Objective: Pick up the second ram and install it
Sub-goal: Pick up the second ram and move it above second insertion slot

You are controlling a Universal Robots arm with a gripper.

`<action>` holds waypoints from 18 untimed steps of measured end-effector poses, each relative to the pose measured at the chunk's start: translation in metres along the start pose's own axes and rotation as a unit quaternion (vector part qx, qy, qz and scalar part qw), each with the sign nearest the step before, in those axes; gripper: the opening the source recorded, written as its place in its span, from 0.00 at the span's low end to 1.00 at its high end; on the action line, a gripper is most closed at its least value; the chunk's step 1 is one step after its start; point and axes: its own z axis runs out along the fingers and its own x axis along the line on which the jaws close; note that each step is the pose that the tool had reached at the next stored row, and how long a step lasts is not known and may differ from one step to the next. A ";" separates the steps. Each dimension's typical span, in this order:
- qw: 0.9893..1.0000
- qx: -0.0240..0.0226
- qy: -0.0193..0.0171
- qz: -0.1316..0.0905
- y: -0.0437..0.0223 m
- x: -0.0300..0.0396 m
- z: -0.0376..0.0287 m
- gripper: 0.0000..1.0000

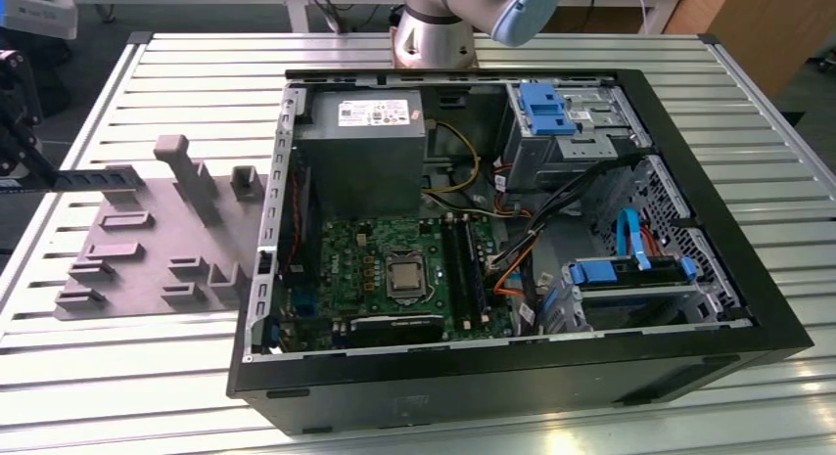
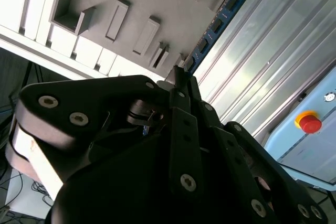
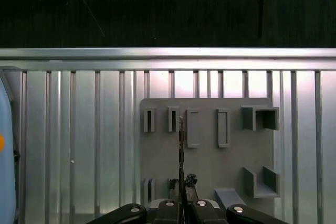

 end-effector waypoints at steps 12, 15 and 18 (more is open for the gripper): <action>1.000 0.000 0.000 0.000 0.0002 -0.0001 -0.0120 0.14; 1.000 0.000 0.000 0.000 0.0002 -0.0001 -0.0149 0.14; 1.000 0.000 0.000 0.000 0.0002 -0.0002 -0.0165 0.14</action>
